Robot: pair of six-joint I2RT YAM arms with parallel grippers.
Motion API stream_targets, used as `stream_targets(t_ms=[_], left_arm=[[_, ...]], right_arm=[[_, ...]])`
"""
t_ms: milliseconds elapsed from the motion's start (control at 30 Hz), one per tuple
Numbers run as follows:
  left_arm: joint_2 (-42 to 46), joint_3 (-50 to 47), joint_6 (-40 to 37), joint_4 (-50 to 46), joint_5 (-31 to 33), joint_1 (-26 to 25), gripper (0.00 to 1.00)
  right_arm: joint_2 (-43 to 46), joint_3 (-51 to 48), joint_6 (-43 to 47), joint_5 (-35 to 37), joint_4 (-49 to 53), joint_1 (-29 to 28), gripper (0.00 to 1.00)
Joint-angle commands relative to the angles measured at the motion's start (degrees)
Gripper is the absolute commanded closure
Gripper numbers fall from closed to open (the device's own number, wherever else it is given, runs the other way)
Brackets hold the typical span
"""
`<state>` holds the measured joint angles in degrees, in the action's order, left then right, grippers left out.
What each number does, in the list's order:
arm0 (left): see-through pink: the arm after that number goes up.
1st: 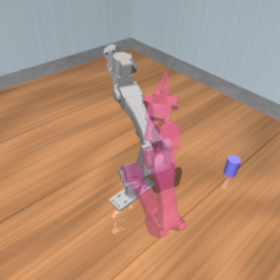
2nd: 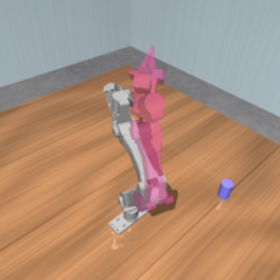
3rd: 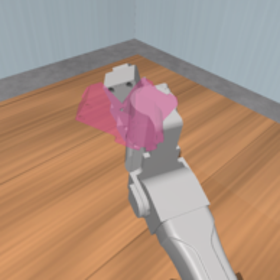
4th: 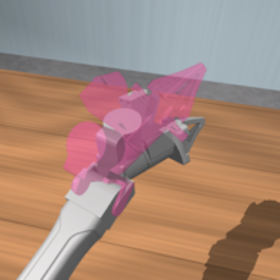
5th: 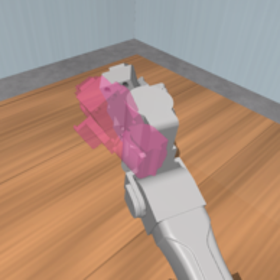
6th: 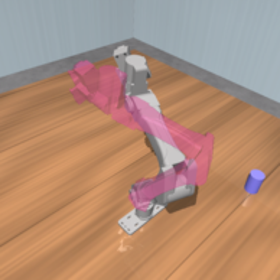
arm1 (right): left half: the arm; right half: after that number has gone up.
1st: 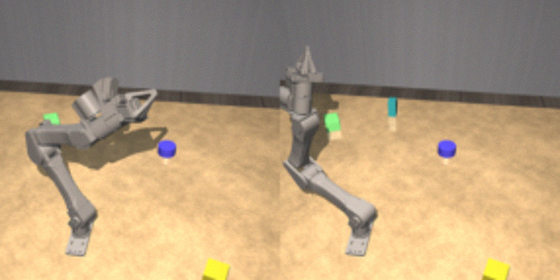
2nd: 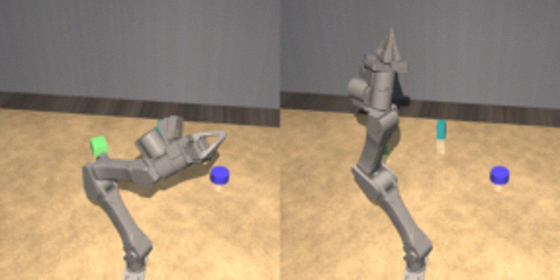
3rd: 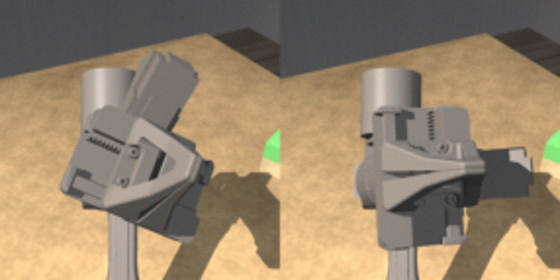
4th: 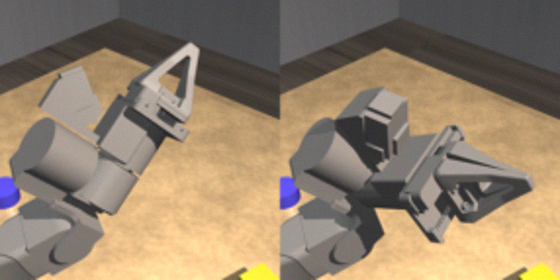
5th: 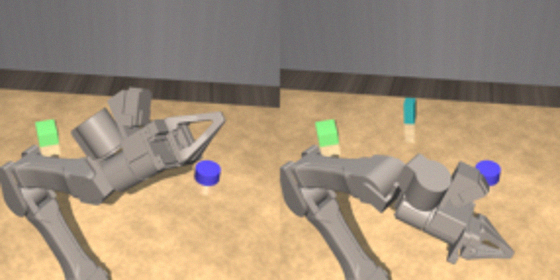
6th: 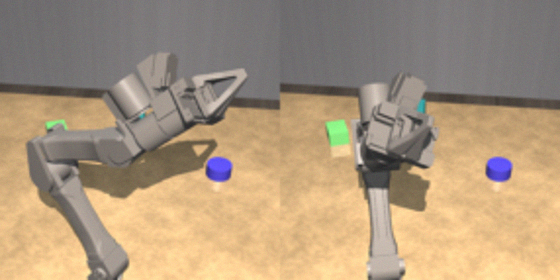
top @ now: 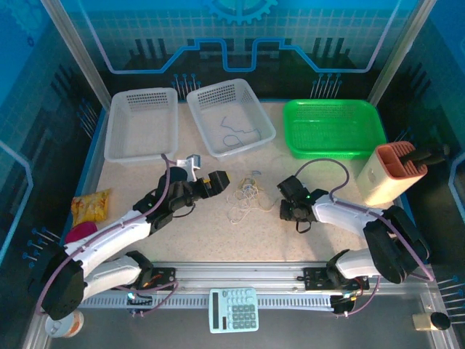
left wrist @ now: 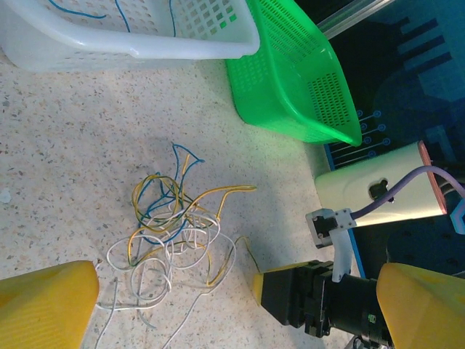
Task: Untangle the cables
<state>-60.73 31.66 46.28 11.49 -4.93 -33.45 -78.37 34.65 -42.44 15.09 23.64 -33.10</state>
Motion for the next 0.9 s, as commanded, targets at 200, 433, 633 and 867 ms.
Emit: stream_targets(t_ms=[200, 433, 633, 867], left_arm=[[0.29, 1.26, -0.06, 1.17, -0.39, -0.60, 0.01], [1.41, 2.14, 0.07, 1.24, -1.21, -0.73, 0.01], [2.44, 3.19, -0.02, 2.84, -2.34, -0.76, 0.01], [3.16, 5.63, -4.96, 2.19, -4.13, -1.50, 0.01]], right_arm=[[-1.29, 1.04, 0.65, -0.57, -2.12, -0.93, 0.91], [9.17, 3.66, 2.65, -1.12, 3.03, -1.46, 1.00], [21.24, 12.18, 6.61, -1.92, 8.88, -1.78, 1.00], [25.15, 24.65, 11.68, -8.16, 8.98, -1.93, 1.00]])
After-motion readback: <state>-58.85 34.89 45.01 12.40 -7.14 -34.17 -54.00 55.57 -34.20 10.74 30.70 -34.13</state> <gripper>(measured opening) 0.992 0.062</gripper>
